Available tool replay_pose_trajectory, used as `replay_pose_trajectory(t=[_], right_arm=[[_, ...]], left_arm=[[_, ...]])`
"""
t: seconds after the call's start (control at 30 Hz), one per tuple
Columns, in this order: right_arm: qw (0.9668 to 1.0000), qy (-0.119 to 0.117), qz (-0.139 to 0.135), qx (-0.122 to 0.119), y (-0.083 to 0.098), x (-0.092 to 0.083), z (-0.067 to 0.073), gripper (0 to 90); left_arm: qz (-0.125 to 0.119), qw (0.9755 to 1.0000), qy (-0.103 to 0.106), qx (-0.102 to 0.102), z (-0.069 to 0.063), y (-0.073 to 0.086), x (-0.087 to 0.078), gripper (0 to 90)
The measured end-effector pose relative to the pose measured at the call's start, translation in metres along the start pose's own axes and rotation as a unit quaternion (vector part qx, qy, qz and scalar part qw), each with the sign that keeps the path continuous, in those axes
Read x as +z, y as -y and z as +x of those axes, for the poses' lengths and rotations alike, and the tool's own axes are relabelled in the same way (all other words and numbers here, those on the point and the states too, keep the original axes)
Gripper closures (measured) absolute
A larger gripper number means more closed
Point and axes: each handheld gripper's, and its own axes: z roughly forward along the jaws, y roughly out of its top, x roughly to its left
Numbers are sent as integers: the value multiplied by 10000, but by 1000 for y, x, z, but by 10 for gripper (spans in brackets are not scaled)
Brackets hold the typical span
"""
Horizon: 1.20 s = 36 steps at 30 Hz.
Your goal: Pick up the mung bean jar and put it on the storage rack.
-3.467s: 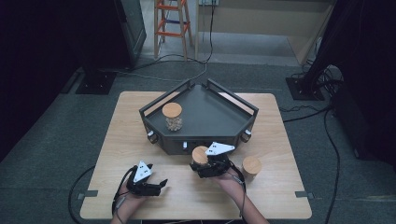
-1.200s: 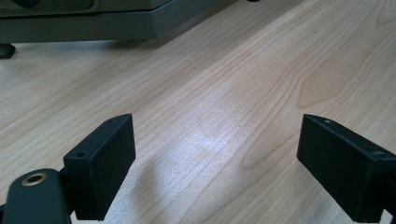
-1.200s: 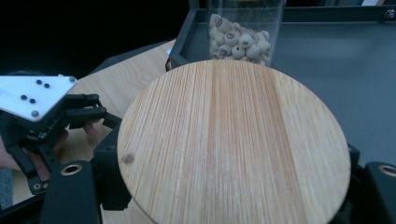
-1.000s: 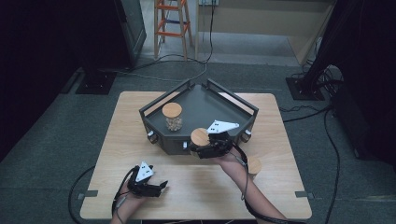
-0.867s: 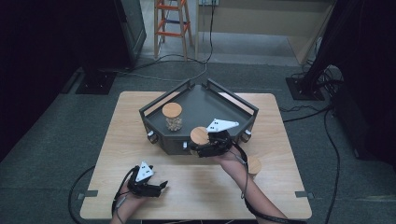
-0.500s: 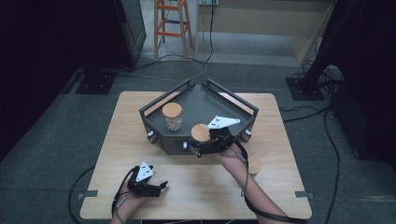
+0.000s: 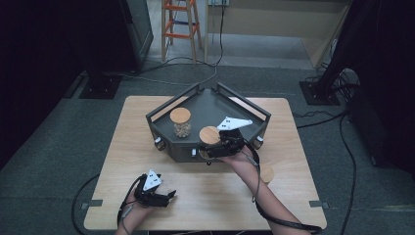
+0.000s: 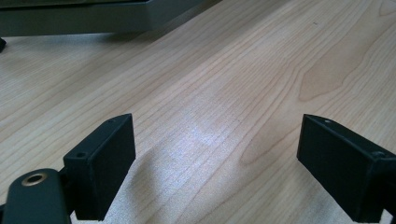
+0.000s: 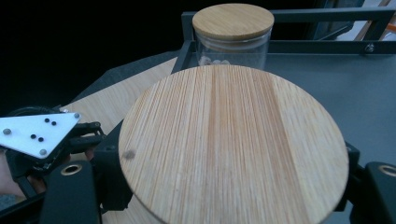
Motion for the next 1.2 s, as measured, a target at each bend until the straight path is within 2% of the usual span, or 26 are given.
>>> replay_pose_trajectory(t=[0.33, 0.67, 1.2], right_arm=[[9999, 119, 13, -24, -7, 0, -3, 254], [9996, 265, -1, 95, -8, 3, -14, 254], [9982, 548, -113, 223, -12, 15, -21, 254]], left_arm=[[17, 10000, 10, -5, 0, 0, 0, 115], [51, 10000, 29, 30, 0, -1, 1, 115], [100, 9999, 58, 100, -2, -3, 3, 115]])
